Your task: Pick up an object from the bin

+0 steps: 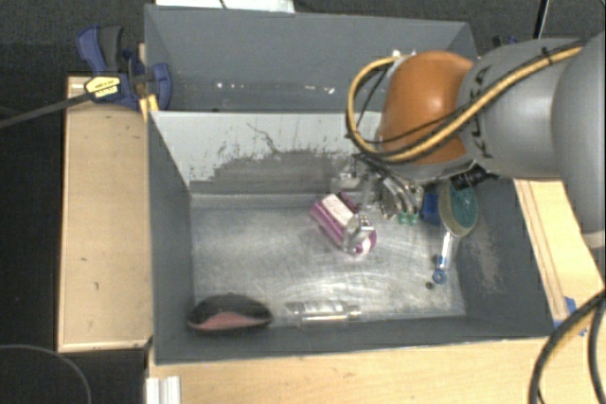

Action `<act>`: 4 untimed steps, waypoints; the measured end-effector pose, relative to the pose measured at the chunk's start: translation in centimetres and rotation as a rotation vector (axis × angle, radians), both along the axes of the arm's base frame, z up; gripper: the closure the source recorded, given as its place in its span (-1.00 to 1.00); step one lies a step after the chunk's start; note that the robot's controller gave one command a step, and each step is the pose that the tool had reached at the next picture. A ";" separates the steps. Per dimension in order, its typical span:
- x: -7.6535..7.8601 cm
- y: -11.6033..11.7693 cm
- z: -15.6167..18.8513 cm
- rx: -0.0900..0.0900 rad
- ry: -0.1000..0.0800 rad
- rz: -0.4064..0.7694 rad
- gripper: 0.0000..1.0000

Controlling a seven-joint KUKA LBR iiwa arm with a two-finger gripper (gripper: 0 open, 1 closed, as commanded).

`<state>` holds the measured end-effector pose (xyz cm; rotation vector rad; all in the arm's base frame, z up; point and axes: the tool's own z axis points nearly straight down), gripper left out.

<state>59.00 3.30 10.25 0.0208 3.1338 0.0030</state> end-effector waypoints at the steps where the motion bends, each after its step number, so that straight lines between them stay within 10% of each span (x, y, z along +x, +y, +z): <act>1: -0.2 -1.0 -2.8 0.003 -0.005 -0.237 -1.00; 2: -0.6 -1.9 -2.8 0.006 -0.001 -0.356 -1.00; 3: -0.3 -2.1 -2.6 0.005 -0.013 -0.357 1.00; 4: -0.2 -2.1 -0.7 0.001 0.003 -0.352 1.00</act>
Offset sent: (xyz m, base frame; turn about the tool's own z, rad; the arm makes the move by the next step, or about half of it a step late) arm -0.0063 -0.0106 -0.0325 0.2374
